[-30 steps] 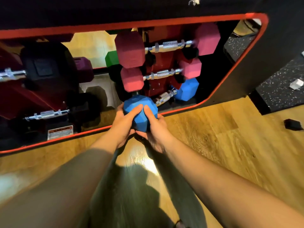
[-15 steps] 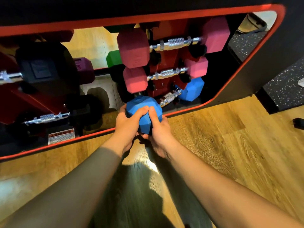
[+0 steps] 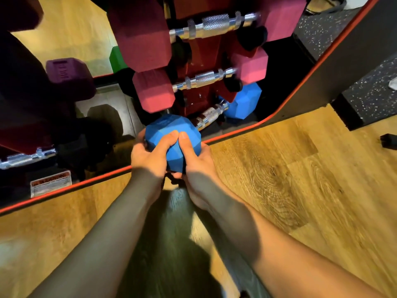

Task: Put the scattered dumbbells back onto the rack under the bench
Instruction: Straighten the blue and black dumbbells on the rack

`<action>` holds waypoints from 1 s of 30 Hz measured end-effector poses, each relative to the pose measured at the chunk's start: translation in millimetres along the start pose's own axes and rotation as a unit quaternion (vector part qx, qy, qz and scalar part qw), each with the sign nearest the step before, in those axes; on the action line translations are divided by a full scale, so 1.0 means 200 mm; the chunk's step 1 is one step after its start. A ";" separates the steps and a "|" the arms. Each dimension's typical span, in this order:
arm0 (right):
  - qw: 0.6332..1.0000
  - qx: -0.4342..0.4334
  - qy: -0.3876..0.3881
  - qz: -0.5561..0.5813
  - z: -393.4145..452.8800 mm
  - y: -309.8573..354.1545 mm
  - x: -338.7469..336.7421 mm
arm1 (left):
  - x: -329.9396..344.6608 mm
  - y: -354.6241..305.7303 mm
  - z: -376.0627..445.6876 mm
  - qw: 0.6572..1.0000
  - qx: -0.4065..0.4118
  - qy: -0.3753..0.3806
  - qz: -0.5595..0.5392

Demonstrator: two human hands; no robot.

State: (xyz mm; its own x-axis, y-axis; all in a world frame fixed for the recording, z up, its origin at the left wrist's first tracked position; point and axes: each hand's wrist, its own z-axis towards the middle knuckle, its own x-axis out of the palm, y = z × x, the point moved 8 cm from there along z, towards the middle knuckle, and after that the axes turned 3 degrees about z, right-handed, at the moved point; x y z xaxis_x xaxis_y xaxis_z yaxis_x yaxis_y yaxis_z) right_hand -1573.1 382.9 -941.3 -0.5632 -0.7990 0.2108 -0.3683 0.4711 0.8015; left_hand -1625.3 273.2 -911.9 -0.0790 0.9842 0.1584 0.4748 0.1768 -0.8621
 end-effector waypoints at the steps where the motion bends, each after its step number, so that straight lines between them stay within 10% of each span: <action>1: 1.000 0.004 0.003 0.000 -0.01 0.00 0.01 | 0.00 0.00 0.00 1.000 -0.001 -0.001 0.011; 30: 0.988 -0.064 -0.124 -0.069 -0.06 0.01 0.11 | -0.02 -0.16 0.07 0.983 0.042 0.095 0.154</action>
State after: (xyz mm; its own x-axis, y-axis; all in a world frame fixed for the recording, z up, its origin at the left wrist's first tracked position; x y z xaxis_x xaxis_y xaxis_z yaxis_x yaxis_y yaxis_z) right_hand -1577.0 361.4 -928.4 -0.6838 -0.7288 -0.0357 -0.3666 0.3009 0.8804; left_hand -1652.3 264.3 -892.0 0.2259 0.9735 -0.0365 0.3752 -0.1215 -0.9190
